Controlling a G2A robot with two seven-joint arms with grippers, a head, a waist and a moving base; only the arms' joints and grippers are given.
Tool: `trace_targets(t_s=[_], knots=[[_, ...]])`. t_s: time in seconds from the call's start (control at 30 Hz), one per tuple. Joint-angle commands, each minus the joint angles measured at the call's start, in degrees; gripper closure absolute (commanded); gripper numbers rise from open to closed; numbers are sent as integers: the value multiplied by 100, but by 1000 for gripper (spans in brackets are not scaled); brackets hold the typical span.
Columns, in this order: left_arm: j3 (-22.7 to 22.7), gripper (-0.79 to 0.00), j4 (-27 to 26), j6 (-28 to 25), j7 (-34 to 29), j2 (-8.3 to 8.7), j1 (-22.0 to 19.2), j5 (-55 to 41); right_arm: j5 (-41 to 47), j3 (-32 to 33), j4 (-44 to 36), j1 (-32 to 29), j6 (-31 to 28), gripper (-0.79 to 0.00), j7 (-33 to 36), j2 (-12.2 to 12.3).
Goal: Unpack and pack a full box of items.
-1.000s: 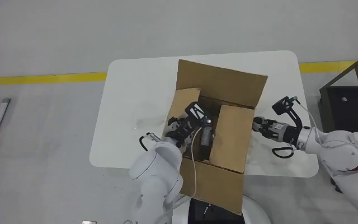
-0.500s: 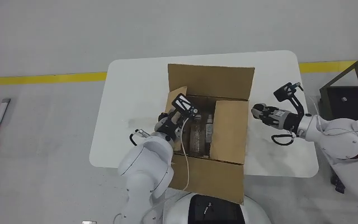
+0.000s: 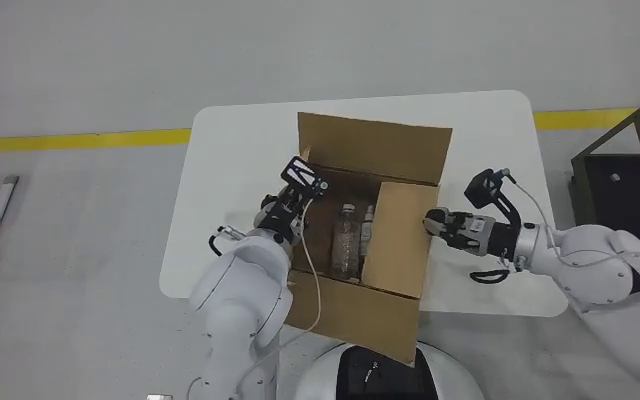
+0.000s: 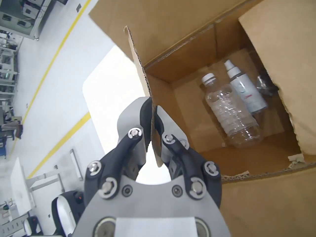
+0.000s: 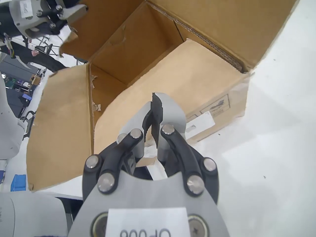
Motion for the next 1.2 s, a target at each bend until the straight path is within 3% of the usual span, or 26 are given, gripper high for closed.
trace_targets(t_s=[0.0, 0.2, 0.4, 1.17], knots=[[-150, -785, -31, 17, -16, 20, -35, -70, -33, -80, 81, 71, 10, 0, 15, -13], [-467, -785, -48, -102, 104, 122, -208, 433, -90, -167, 249, 217, 52, 0, 51, -36], [-503, -785, 71, -211, 576, 265, -373, 2013, -106, -194, 290, 283, 86, 0, 84, -48], [-1110, -785, 870, 236, 1042, 397, 37, 2402, -177, -211, 271, 240, 127, 0, 101, -73]])
